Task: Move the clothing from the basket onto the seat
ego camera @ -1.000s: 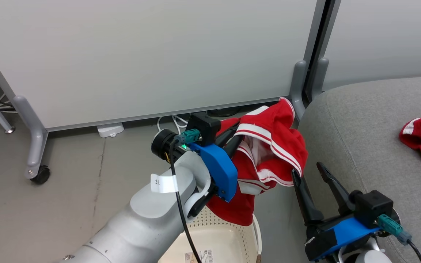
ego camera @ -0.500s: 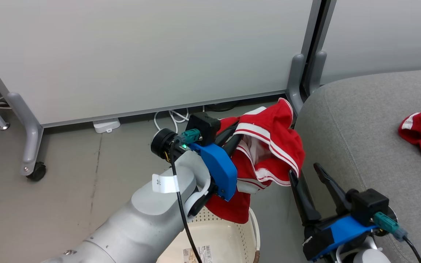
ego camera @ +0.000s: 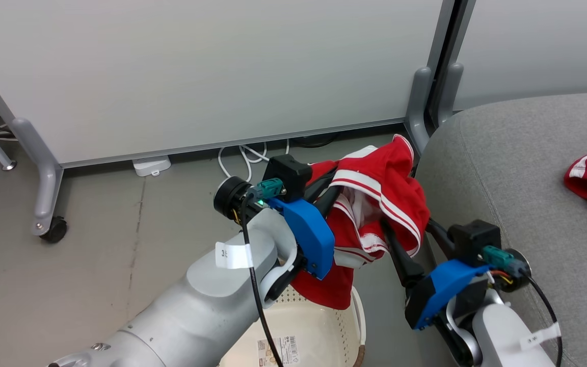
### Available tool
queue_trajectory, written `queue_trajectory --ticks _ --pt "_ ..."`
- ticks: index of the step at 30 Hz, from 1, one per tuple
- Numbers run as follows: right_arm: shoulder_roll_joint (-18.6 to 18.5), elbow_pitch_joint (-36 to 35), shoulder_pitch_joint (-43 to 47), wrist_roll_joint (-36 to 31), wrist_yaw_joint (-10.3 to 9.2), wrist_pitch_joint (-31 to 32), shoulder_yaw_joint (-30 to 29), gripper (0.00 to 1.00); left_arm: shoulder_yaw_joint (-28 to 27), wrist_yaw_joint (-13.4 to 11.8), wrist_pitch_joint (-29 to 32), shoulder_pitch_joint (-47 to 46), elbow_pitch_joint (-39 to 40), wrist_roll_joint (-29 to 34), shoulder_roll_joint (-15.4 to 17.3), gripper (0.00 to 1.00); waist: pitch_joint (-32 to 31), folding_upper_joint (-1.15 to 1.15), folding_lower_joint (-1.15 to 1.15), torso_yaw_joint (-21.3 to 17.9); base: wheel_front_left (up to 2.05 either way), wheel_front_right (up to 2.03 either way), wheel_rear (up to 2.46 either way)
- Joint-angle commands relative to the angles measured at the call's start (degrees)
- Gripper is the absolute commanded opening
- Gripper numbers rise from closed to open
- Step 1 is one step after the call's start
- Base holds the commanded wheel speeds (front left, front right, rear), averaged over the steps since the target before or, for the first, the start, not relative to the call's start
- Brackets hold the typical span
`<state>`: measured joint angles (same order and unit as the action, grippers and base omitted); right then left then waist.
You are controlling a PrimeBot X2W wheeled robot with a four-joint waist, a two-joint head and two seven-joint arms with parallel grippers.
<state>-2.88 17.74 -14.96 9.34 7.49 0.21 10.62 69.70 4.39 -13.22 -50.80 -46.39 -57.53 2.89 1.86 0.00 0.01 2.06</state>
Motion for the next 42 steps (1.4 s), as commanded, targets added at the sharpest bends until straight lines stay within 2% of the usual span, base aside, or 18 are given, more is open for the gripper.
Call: queue_trajectory --ticks 1,8,17,18,19,20,38,39,41,42 --pt "0.0 0.7 -1.2 -0.1 0.01 0.1 0.2 1.00 0.3 -0.2 -0.3 -0.9 0.1 -0.2 0.0 0.00 0.1 0.00 -0.01 0.1 0.00 0.00 0.00" --pt "0.0 8.2 -7.3 -1.2 0.01 0.4 2.7 1.00 1.5 -0.2 -0.6 -1.4 0.3 -1.0 0.0 0.00 0.1 0.00 -0.01 0.4 0.00 0.00 0.00" --pt "0.0 17.2 -12.9 1.3 0.01 -1.5 6.5 1.00 2.6 -0.5 -0.8 -1.7 0.4 -1.9 0.0 0.00 0.2 0.00 -0.01 0.8 0.00 0.00 0.00" --pt "0.0 17.9 -13.2 1.7 0.01 -1.6 6.9 0.67 2.7 -0.5 -0.8 -1.7 0.4 -1.9 0.0 0.00 0.1 0.00 -0.01 0.8 0.00 0.00 0.00" --pt "0.0 18.4 -13.5 2.1 0.01 -1.8 7.2 0.40 2.7 -0.5 -0.8 -1.7 0.3 -1.9 0.0 0.00 0.1 0.00 -0.01 0.8 0.00 0.00 0.00" --pt "0.0 18.9 -13.8 2.3 0.01 -2.1 7.5 0.00 2.8 -0.5 -0.8 -1.7 0.3 -2.0 0.0 0.00 0.1 0.00 -0.01 0.8 0.00 0.00 0.00" --pt "0.0 23.7 -15.7 4.4 0.01 -5.4 9.4 0.00 3.5 -0.5 -1.2 -0.7 -0.4 -2.6 0.0 0.00 -1.0 0.00 -0.01 0.4 0.00 0.00 0.00" --pt "0.0 23.9 -15.8 4.4 0.01 -5.6 9.4 0.00 3.5 -0.7 -1.3 -0.5 -0.3 -2.6 0.0 0.23 -1.1 0.00 -0.01 0.4 0.00 0.00 0.00" --pt "0.0 24.2 -16.0 4.5 0.01 -5.9 9.5 0.00 3.6 -0.8 -1.4 -0.3 -0.4 -2.5 0.0 0.51 -1.0 0.00 -0.01 0.4 0.00 0.00 0.00" --pt "0.0 24.3 -16.0 4.4 0.01 -6.0 9.6 0.00 3.6 -0.8 -1.4 -0.2 -0.4 -2.5 0.0 0.81 -1.1 0.00 -0.01 0.4 0.00 0.00 0.00"
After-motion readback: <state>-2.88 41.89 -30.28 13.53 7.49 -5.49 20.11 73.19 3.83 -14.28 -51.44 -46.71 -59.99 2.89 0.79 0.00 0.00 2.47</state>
